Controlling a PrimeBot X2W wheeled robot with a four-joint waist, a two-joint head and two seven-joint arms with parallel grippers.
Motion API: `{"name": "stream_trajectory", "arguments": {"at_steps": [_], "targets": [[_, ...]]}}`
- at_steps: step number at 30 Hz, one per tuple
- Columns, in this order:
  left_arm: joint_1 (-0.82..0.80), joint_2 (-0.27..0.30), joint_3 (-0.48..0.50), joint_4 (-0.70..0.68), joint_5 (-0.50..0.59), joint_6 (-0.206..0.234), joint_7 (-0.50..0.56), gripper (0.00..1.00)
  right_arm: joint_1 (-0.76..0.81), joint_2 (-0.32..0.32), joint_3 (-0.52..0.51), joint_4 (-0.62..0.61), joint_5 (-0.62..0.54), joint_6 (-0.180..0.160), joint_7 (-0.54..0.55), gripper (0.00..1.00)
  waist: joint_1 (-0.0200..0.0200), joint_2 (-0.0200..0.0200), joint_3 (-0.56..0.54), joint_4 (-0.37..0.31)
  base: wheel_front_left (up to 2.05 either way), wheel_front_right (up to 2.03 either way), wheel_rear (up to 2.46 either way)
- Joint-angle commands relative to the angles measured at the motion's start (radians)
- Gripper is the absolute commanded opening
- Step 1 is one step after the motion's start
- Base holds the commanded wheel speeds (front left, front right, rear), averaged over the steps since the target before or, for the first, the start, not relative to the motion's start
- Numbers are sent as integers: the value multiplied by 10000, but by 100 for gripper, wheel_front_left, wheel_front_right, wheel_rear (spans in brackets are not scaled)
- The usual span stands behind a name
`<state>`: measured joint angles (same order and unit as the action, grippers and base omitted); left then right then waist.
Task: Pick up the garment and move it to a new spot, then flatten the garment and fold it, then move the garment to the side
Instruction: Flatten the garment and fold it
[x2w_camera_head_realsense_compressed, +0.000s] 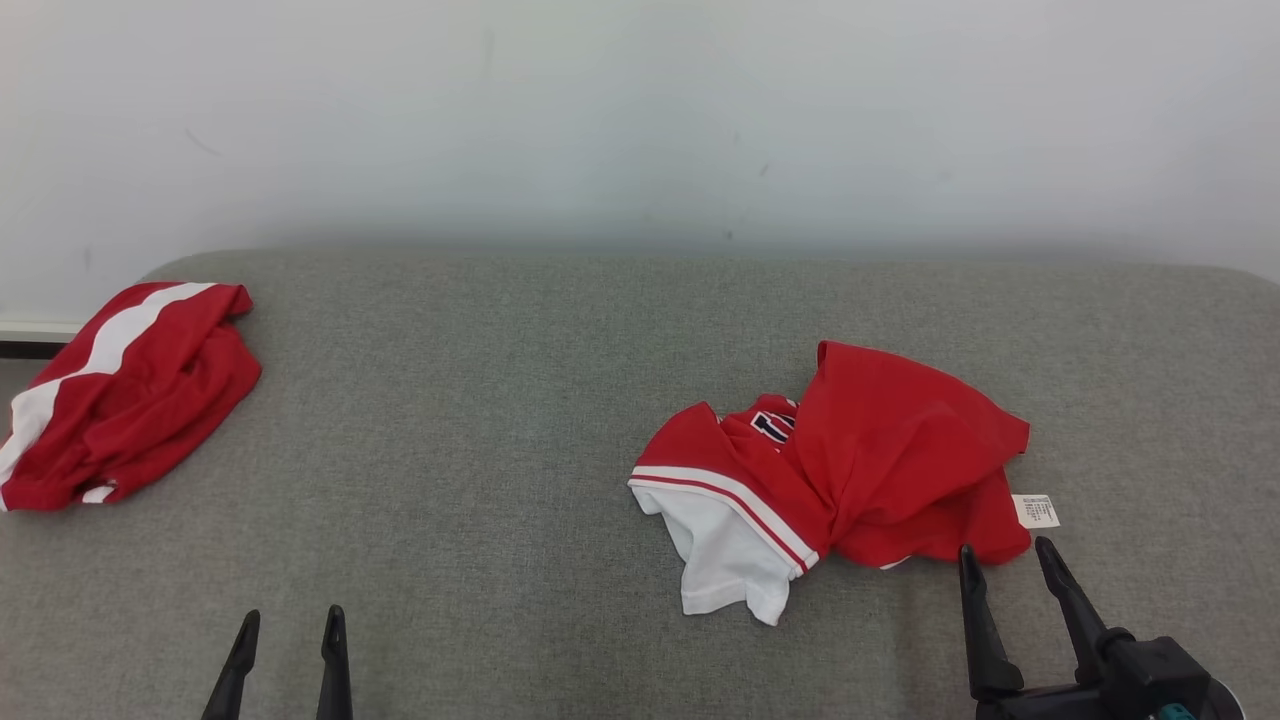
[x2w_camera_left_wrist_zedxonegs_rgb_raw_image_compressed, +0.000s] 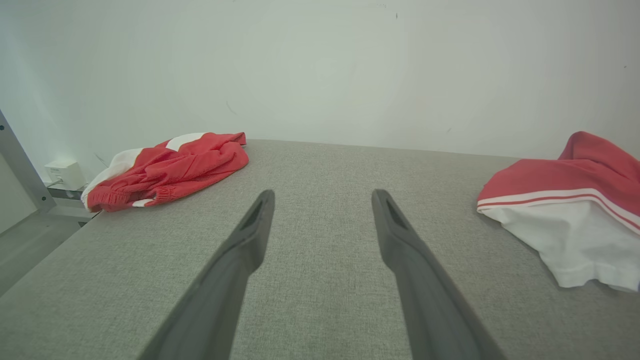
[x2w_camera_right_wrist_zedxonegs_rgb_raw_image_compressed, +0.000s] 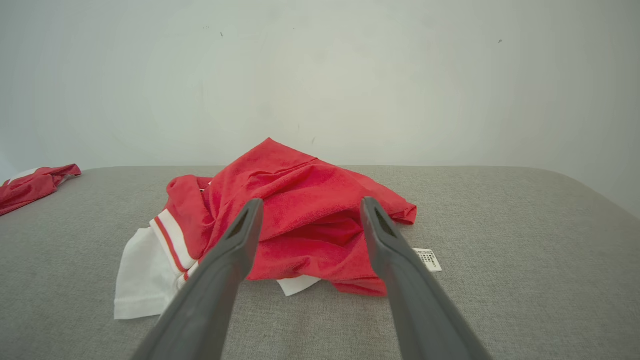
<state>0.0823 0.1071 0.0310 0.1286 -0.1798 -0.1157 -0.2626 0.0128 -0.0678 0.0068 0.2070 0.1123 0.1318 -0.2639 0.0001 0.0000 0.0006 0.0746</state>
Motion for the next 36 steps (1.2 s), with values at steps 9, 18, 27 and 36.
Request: {"name": "stream_trajectory", "arguments": {"at_steps": [9, 18, 27, 36], "targets": [[-36, -106, 129, 80, 164, -107, -34, 100, -14, 29, 4, 9, 8, -22, -9, 100, -1, 0, -20, -39, 0, 0, 0], [-77, -168, 157, 137, 182, -152, -34, 100, -22, -20, -19, 38, 30, -22, -9, 100, -1, 0, -48, -47, 0, 0, 0], [-92, -205, 172, 204, 220, -140, -34, 100, -15, -68, 20, 69, 74, -22, -9, 100, -1, 0, -91, -29, 0, 0, 0], [-125, -207, 99, 211, 250, -149, -34, 100, -41, -110, 246, 123, 118, -22, -9, 100, -1, 0, -99, 115, 0, 0, 0]]}}
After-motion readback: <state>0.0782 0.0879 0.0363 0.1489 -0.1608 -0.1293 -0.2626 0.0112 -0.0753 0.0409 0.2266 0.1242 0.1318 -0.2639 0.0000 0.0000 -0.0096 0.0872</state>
